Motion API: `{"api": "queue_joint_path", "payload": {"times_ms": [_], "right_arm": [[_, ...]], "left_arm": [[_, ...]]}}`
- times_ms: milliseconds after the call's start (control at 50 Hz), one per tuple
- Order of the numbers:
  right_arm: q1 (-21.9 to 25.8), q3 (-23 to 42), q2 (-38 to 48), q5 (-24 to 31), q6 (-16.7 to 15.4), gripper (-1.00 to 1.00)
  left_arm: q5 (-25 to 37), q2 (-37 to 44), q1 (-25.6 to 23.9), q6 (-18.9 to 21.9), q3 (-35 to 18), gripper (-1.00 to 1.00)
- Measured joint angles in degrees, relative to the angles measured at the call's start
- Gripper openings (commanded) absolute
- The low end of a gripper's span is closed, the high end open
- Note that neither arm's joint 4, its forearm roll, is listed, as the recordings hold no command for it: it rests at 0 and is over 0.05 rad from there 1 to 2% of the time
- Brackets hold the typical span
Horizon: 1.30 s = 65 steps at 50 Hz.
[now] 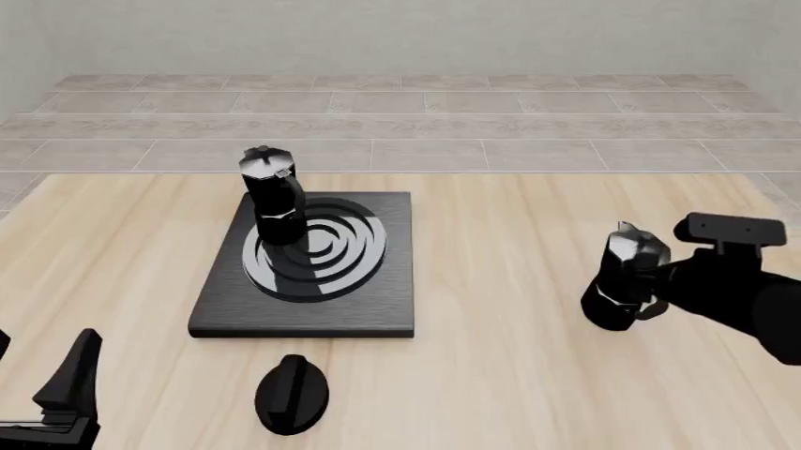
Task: Put both moka pots on the stove.
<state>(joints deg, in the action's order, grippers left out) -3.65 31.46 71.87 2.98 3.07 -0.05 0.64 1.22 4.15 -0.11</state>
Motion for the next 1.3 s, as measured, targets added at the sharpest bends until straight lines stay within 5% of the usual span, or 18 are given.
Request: {"api": "queue_joint_path", "payload": {"times_ms": [720,740,1300], "right_arm": [[0.9,-1.31,2.79,-2.8,-0.05,1.0],[0.89,-1.34,2.8,-2.87,-0.13,-1.0],[1.45,-2.65,-0.55,-2.68,-6.36,-1.0]], "left_arm": [[-0.17,0.24,-0.13,0.43,-0.07,1.0],[-0.17,0.25,-0.13,0.43,-0.07,1.0],[0.0,-0.02,0.03,0.24,-0.03,1.0]]}}
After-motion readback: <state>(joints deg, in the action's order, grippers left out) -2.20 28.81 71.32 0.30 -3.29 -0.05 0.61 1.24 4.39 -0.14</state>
